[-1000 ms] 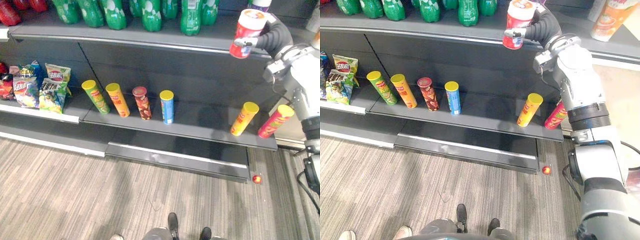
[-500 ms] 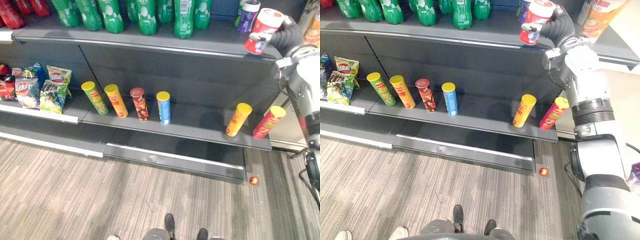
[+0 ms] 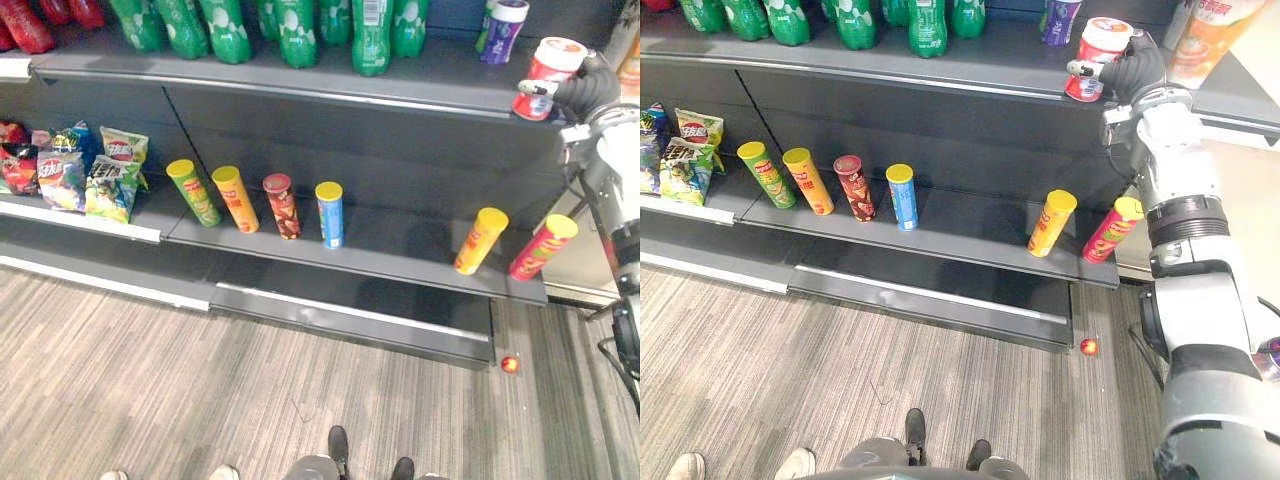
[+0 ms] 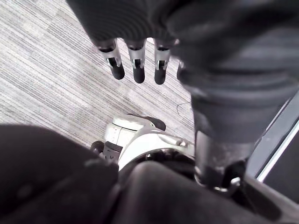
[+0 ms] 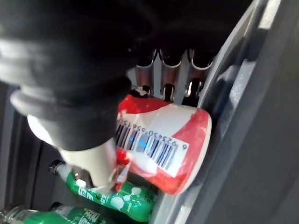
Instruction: Put the gum and the chips on the shelf.
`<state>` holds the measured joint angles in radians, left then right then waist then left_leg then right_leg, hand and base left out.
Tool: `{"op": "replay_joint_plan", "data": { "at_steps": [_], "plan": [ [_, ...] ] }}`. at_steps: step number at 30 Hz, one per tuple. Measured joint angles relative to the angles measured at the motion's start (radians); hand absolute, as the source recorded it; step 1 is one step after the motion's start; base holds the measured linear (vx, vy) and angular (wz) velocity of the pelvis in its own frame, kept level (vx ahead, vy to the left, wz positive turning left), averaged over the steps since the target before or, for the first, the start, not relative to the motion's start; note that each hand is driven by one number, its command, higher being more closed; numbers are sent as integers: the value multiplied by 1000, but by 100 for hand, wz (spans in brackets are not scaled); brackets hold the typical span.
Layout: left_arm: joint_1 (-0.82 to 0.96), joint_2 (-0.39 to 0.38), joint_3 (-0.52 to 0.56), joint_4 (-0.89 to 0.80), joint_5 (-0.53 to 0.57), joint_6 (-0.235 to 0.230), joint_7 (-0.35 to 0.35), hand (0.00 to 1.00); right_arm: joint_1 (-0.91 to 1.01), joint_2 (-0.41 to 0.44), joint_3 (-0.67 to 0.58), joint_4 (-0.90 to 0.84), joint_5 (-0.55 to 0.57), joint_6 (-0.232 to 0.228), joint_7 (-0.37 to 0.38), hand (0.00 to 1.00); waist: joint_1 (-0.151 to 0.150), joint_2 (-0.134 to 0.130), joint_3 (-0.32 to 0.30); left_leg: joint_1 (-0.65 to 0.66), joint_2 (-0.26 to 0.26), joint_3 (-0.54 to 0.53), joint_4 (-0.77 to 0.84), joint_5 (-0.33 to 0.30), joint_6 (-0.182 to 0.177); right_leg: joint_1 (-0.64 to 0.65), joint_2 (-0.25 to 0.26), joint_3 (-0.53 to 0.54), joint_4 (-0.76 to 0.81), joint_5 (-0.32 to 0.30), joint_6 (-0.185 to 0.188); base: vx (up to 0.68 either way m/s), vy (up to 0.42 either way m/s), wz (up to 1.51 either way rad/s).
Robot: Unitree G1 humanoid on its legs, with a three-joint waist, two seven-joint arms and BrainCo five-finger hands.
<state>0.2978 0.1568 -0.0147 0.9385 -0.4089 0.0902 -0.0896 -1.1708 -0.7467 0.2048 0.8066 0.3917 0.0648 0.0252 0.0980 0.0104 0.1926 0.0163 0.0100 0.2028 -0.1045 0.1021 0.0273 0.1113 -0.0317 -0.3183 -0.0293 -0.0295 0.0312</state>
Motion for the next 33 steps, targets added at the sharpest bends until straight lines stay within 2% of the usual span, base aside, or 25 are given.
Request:
{"op": "replay_joint_plan", "data": {
  "at_steps": [7, 11, 14, 17, 22, 26, 33],
  "plan": [
    [-1, 1, -5, 1, 0, 0, 4, 0, 0, 0, 0, 17, -2, -13, -25, 100, -1, 1, 0, -13, 0, -22, 0, 2, -4, -5, 2, -17, 2, -2, -3, 6, 25, 9],
    [-11, 4, -10, 1, 0, 1, 5, 0, -8, 1, 0, 21, -4, -20, -44, 100, 15, 4, 2, -29, 2, -23, 0, 5, -9, -25, 2, -19, 14, -7, -9, 0, 15, 1],
    [-29, 3, -11, 0, -1, 2, 5, 0, -34, 1, -1, 21, -5, -50, -72, 100, 16, 13, 26, -48, 4, -26, 0, 12, -14, -46, 2, -24, 22, -8, -8, 3, 34, 3],
    [-35, 3, -10, -2, -5, 0, 3, 0, -52, 1, -1, 17, -4, -68, -100, 100, 17, 13, 47, -56, 5, -26, 0, 14, -13, -60, 1, -24, 33, -13, -8, 23, 26, 2],
    [-40, 3, -11, -11, -8, -2, -3, 0, -66, 0, -1, -26, -4, -123, -133, 100, 16, 17, 65, -83, 5, -26, 0, 17, -13, -94, -2, -27, 51, -13, -17, 50, 17, -1],
    [-41, 3, -17, -23, -8, -7, -3, 0, -89, 1, 0, -27, -38, -142, -151, 100, 17, 19, 84, -83, 5, -29, 1, 23, -6, -103, -4, -29, 74, -25, -20, 68, 1, 2],
    [-51, 3, -18, -29, -8, -15, -3, 0, -103, 1, 0, -48, -39, -174, -157, 100, 17, 28, 115, -85, 8, -47, 0, 24, -13, -119, -8, -41, 122, -53, -25, 28, -1, 6]
  ]
}}
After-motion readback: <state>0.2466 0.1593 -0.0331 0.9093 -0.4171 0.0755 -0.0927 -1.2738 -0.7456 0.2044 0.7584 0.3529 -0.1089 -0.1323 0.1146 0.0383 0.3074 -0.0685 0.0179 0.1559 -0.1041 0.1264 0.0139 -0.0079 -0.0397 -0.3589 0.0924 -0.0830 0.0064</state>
